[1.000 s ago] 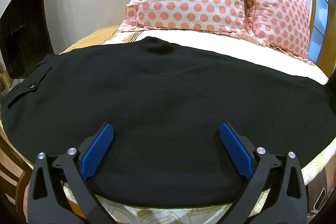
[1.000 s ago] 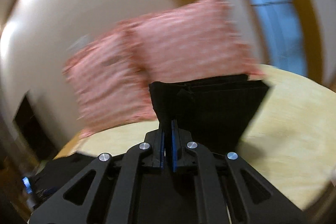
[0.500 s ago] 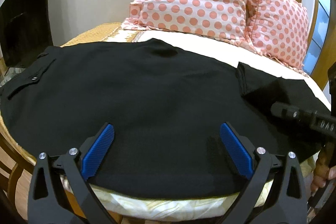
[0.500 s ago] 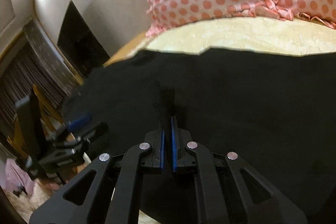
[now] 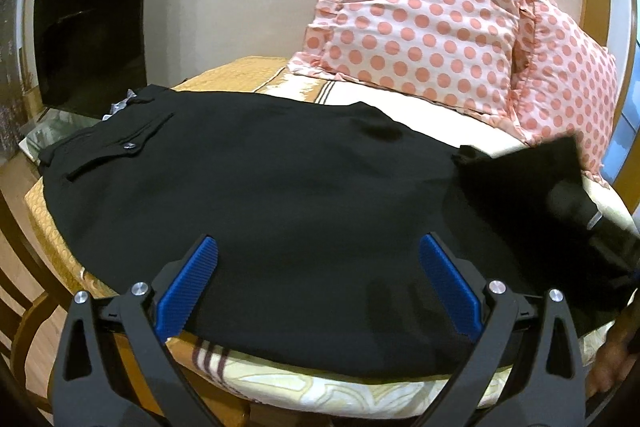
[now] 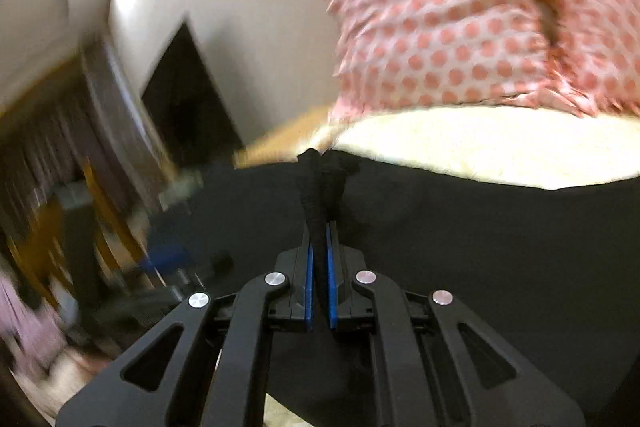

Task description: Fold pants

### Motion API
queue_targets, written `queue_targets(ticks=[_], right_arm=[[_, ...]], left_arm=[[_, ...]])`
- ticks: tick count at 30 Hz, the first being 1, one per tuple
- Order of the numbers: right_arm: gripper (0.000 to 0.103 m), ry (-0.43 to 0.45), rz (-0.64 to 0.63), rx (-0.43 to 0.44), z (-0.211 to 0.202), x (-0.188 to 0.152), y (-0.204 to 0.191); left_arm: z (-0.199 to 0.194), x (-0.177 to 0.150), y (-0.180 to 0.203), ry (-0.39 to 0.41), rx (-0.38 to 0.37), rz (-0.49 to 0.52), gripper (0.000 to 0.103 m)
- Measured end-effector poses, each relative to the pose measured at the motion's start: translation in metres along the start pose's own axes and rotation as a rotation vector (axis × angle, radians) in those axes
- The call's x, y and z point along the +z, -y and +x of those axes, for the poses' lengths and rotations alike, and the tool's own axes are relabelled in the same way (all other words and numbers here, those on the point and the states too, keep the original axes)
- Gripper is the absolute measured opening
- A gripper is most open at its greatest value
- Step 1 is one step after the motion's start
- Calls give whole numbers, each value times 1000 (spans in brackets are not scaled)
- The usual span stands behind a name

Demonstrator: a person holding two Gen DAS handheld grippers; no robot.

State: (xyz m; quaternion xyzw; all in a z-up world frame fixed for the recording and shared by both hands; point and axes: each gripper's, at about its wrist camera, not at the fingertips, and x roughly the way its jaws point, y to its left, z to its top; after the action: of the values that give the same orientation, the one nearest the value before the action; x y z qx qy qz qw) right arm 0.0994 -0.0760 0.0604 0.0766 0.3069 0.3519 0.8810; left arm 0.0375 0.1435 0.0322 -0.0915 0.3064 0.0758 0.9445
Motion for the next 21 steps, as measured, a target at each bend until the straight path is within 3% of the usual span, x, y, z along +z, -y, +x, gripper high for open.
queue_targets(ticks=[3,8,17,19,21], right_arm=[[6,-123,20,29,23,-23,0],[6,-83,-36,32,11,-33,-6],[6,-35,-90,15,21,-25,-23],[11,-127,-120,-8,34,-33,-28],[28,-125,-152,6,31,-38,-31]], left_arm=[[-1,-1,-2,1,0,1,101],[-5,-2,-9,25,22,7,101],[-12,4,-32,56,43,-81,101],[-16,5,-37,65,59,-85,101],[-22,6,-43,80,74,-91,101]])
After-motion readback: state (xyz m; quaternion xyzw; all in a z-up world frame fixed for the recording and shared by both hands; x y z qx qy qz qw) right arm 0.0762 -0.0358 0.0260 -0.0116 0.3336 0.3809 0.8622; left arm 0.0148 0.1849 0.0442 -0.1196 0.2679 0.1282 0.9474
